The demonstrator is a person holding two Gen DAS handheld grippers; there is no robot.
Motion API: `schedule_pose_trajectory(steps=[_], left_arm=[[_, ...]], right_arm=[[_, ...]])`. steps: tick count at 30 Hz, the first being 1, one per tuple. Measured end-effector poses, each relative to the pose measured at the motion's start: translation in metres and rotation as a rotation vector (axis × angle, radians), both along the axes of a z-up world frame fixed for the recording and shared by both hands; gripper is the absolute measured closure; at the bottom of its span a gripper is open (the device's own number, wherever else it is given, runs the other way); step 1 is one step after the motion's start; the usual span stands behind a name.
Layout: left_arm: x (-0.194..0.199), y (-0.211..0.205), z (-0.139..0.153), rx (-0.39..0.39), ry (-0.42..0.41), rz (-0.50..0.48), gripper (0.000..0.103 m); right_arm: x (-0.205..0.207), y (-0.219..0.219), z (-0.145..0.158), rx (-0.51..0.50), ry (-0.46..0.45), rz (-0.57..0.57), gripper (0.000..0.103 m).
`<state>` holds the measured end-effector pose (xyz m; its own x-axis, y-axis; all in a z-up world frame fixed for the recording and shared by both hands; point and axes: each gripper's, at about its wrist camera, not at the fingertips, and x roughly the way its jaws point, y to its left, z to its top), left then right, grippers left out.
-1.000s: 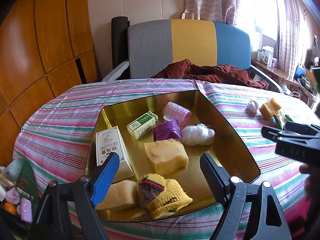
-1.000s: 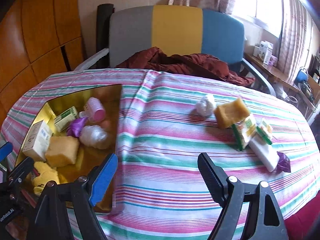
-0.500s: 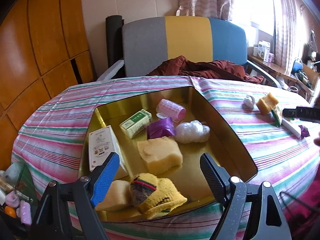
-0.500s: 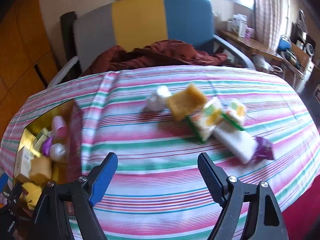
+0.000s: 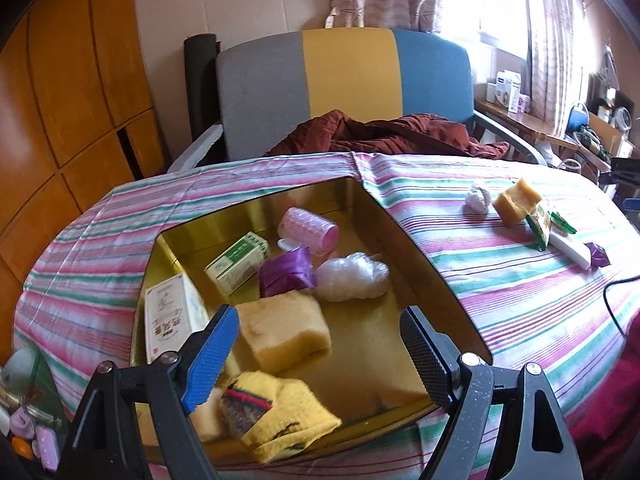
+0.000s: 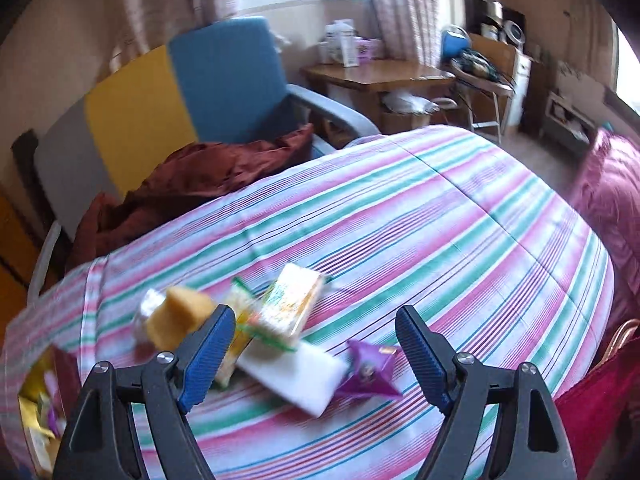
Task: Organize objects
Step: 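Grasp yellow sponge with left tool while right tool grasps WEIDAN cracker pack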
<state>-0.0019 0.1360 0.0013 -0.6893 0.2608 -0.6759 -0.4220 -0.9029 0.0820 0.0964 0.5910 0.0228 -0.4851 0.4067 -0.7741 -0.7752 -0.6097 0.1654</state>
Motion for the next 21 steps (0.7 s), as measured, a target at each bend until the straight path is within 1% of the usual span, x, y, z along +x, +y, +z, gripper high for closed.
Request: schedule_pose_trajectory(steps=[2, 5, 8, 9, 15, 18, 21], left_arm=[[-0.001, 0.008, 0.002, -0.006, 0.004, -0.021, 0.020], [-0.002, 0.024, 0.005, -0.020, 0.008, -0.055, 0.020], [-0.003, 0.044, 0.007, -0.037, 0.007, -0.101, 0.020], [-0.004, 0.052, 0.008, -0.041, 0.004, -0.116, 0.020], [-0.008, 0.108, 0.012, -0.022, -0.020, -0.226, 0.020], [-0.011, 0.132, 0.010, -0.032, -0.032, -0.260, 0.020], [-0.015, 0.156, 0.008, -0.032, -0.071, -0.307, 0.020]], right_arm=[[0.000, 0.015, -0.009, -0.026, 0.001, -0.032, 0.019], [0.000, 0.031, -0.032, -0.076, -0.008, -0.057, 0.019], [-0.001, 0.038, -0.055, -0.161, -0.039, -0.054, 0.019], [-0.002, 0.038, -0.059, -0.185, -0.035, -0.041, 0.019], [-0.011, 0.031, -0.065, -0.219, -0.036, 0.027, 0.019], [-0.016, 0.027, -0.069, -0.233, -0.056, 0.057, 0.019], [-0.017, 0.031, -0.073, -0.280, -0.054, 0.068, 0.019]])
